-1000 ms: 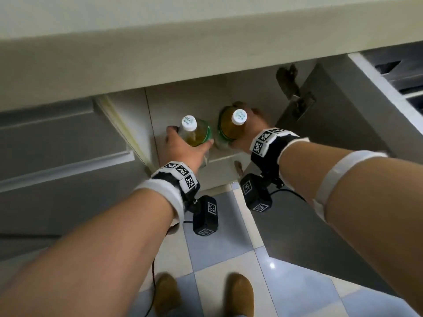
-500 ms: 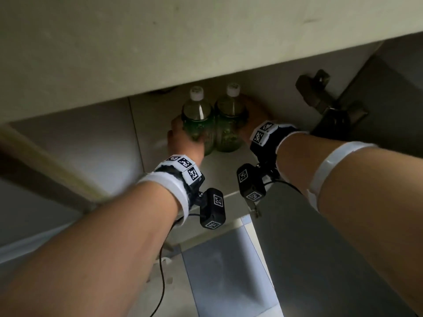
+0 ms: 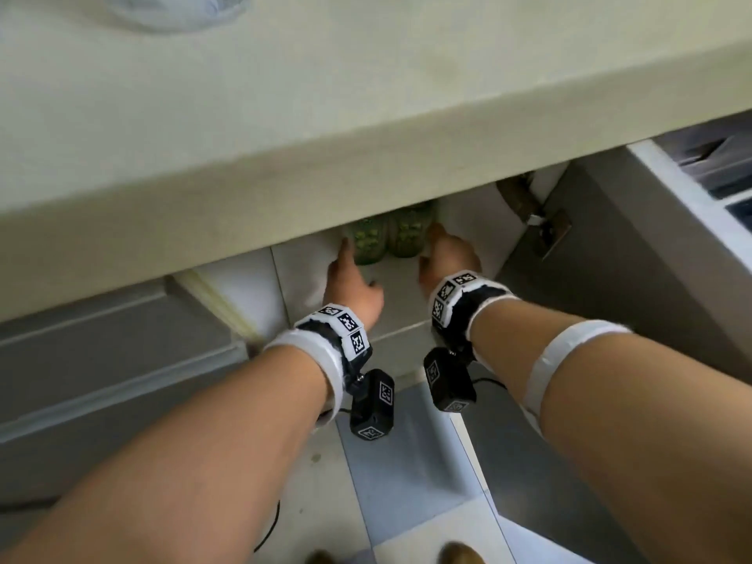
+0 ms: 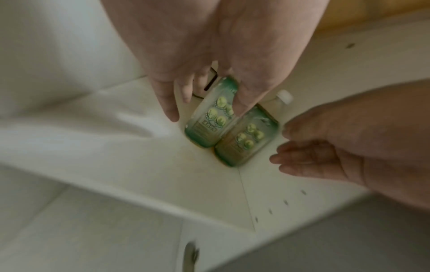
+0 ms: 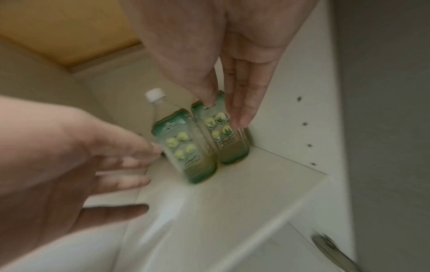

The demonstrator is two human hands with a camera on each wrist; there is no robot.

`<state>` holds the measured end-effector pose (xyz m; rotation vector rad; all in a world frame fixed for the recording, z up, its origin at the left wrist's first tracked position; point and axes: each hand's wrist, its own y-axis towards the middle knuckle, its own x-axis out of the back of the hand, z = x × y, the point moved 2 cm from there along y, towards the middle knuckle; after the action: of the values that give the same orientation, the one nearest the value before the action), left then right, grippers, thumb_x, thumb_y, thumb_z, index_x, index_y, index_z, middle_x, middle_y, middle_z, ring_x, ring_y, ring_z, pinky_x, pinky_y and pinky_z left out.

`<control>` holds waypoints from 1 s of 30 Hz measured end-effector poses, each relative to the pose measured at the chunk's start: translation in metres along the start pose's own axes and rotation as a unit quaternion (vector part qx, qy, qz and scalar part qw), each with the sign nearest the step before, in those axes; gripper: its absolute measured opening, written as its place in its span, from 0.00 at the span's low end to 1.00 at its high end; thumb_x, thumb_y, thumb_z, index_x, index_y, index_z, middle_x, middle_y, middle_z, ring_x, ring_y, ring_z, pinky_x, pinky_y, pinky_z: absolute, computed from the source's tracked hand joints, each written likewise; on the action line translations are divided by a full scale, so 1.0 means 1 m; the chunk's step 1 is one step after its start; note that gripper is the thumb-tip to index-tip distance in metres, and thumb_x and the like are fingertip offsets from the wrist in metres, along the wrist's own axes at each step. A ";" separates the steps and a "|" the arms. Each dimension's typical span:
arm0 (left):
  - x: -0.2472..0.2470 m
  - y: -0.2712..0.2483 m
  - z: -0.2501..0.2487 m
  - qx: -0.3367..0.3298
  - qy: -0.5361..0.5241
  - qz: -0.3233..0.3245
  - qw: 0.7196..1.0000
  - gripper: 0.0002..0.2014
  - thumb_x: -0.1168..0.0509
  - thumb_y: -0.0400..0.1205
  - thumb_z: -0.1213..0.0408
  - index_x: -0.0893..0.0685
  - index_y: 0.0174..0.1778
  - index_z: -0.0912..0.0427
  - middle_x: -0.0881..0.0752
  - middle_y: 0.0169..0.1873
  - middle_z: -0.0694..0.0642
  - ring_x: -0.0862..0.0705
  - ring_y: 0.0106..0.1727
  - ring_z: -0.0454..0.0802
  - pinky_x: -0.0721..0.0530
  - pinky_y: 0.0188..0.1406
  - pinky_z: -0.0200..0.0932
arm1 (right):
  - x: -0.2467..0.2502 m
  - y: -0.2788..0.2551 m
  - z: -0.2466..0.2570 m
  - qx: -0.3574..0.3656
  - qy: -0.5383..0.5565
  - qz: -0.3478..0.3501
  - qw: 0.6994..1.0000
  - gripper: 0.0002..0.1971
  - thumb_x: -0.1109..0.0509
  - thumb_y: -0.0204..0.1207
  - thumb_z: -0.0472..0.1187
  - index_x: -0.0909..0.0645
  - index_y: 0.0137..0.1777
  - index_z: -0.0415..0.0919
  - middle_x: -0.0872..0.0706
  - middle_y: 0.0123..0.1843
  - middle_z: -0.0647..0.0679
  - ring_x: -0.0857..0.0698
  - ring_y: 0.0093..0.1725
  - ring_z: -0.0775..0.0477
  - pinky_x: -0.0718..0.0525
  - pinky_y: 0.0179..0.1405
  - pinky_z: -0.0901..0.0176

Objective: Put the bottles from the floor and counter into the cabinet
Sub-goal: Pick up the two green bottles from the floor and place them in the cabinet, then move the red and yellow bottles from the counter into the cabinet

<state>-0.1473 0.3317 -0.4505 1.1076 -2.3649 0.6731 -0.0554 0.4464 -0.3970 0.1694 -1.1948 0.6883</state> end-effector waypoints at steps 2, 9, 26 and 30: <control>0.018 -0.045 -0.015 0.021 0.050 0.045 0.998 0.31 0.34 0.81 0.64 0.32 0.82 0.54 0.24 0.76 0.61 0.22 0.74 0.61 0.24 0.72 0.49 | 0.022 -0.046 0.006 -0.001 -0.028 0.034 0.999 0.14 0.36 0.79 0.36 0.19 0.63 0.40 0.12 0.56 0.36 0.12 0.56 0.34 0.17 0.50 0.52; 0.121 -0.184 -0.108 0.003 0.106 0.154 0.982 0.11 0.35 0.83 0.63 0.11 0.59 0.51 0.10 0.53 0.51 0.12 0.56 0.52 0.20 0.54 0.36 | 0.152 -0.180 0.047 0.017 -0.051 0.139 0.989 0.13 0.40 0.78 0.38 0.15 0.55 0.41 0.11 0.51 0.38 0.13 0.45 0.35 0.12 0.45 0.52; 0.194 -0.185 -0.374 -0.080 -0.023 0.062 0.995 0.52 0.18 0.67 0.53 0.41 0.83 0.47 0.24 0.73 0.60 0.20 0.71 0.59 0.20 0.71 0.59 | 0.428 -0.154 0.010 -0.088 0.111 -0.068 0.988 0.30 0.26 0.74 0.45 0.33 0.73 0.39 0.25 0.70 0.36 0.18 0.63 0.30 0.21 0.52 0.47; 0.168 -0.131 -0.393 -0.096 -0.015 0.057 0.994 0.63 0.15 0.64 0.54 0.52 0.87 0.46 0.34 0.83 0.63 0.32 0.82 0.59 0.33 0.79 0.56 | 0.431 -0.106 -0.012 -0.181 0.185 -0.105 0.960 0.43 0.20 0.68 0.50 0.40 0.77 0.41 0.30 0.72 0.37 0.20 0.66 0.30 0.21 0.59 0.43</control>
<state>-0.0695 0.3949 -0.0150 0.9115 -2.4728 0.4588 0.0979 0.5418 0.0090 -0.1345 -0.9055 0.2879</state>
